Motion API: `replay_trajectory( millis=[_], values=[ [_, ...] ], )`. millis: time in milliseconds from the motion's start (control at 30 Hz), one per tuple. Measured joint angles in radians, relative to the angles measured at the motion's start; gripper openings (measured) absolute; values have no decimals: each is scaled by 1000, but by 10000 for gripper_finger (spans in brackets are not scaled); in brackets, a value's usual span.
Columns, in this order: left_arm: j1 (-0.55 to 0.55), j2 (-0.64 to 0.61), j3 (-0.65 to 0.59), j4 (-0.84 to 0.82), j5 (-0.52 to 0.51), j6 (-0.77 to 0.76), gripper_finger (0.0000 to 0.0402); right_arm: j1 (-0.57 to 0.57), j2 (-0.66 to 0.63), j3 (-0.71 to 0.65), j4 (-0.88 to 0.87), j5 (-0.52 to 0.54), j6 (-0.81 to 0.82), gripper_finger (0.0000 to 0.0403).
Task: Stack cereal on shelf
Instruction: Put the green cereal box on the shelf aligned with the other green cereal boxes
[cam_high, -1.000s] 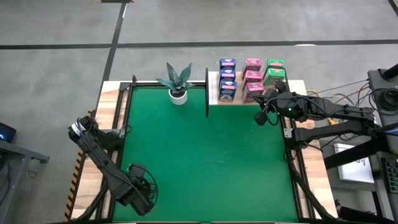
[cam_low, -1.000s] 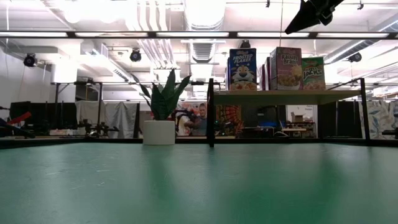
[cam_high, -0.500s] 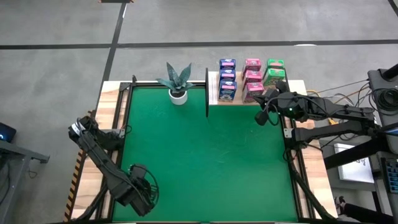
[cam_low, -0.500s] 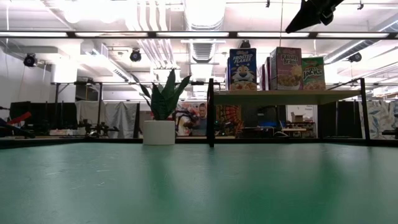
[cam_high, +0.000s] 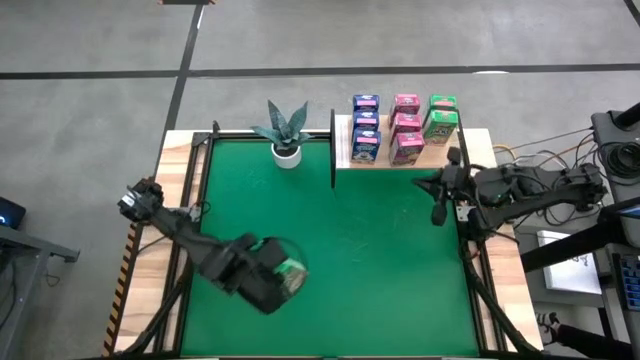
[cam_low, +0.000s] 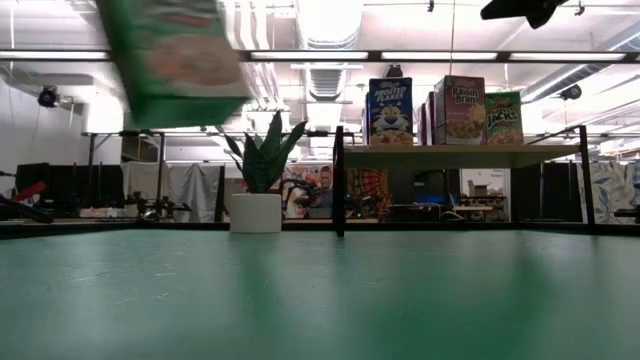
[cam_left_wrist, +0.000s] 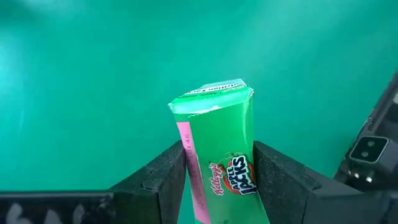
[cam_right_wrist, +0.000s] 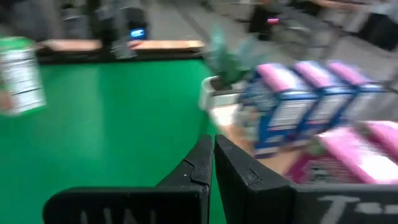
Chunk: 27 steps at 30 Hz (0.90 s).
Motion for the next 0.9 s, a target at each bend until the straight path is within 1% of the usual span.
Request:
replay_trajectory(
  millis=[100,200,367,467,600,900],
  values=[
    [75,1,-6,103,-4,237,159,50,1,-26,3,-67,2,9],
    [149,1,-34,209,-5,435,159,84,4,-42,2,-83,31,9],
    [244,9,-52,326,18,666,159,108,16,-48,-1,-83,52,9],
    [284,26,-53,328,21,742,159,110,18,-48,-4,-83,71,9],
    [326,68,-53,329,21,804,159,110,24,-48,-19,-83,101,9],
    [388,152,-43,336,22,881,159,110,30,-48,-19,-83,132,9]
  ],
)
